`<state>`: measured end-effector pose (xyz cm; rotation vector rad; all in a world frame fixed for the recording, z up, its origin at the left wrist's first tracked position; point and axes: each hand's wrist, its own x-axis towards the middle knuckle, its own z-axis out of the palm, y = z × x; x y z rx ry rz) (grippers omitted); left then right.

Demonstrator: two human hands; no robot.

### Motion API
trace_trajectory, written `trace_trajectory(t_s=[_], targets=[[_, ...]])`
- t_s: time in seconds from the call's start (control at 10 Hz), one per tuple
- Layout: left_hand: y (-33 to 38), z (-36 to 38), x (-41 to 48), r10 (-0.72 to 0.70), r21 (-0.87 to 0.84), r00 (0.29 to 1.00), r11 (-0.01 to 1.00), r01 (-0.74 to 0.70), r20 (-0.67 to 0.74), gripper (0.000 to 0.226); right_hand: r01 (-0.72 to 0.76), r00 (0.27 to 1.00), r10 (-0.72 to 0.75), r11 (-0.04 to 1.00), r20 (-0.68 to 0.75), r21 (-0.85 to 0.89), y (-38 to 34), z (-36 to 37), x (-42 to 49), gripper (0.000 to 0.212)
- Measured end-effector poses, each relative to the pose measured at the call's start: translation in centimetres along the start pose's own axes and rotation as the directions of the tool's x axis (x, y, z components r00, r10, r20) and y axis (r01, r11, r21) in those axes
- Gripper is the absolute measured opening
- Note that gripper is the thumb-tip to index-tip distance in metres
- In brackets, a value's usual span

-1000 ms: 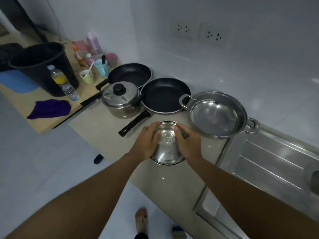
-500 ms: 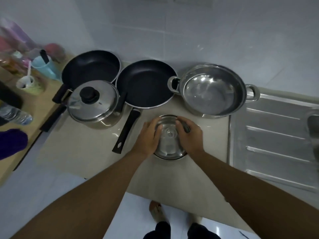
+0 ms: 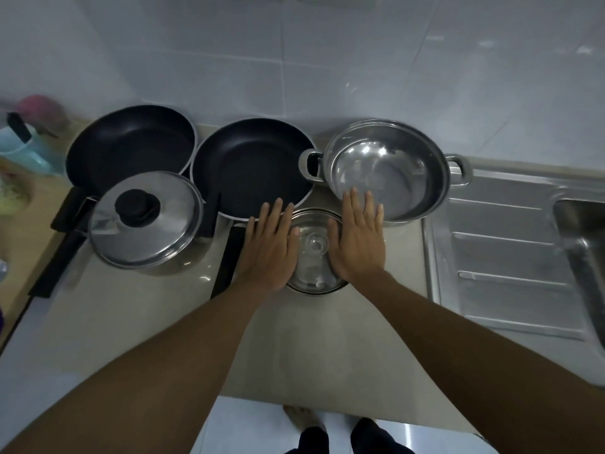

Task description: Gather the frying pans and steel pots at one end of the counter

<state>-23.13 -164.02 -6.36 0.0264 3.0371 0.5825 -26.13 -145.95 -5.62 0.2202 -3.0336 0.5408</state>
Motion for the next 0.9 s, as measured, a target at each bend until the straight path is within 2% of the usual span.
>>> trace_trajectory(t_s=[0.3,0.6,0.8,0.9], targets=[[-0.4,-0.8,3.6,0.007,-0.056,0.997,0.998,-0.003,0.079,0.058,-0.081,0.995,0.078,0.996,0.06,0.043,-0.1,0.5,2.5,0.059],[-0.1,-1.4,4.5,-0.005,-0.038,0.992,0.999,0.01,0.129,0.058,-0.09,0.994,0.087,0.995,0.068,0.04,-0.1,0.4,3.2,0.058],[0.2,-3.1,4.7,-0.062,-0.014,0.973,0.998,0.067,0.223,0.06,-0.091,0.985,0.077,0.992,0.153,0.09,0.1,-1.0,3.4,0.06],[0.6,-4.8,4.1,-0.043,0.002,0.983,0.999,0.044,0.18,0.059,-0.076,0.988,0.057,0.989,0.142,0.128,0.3,-2.4,2.7,0.056]])
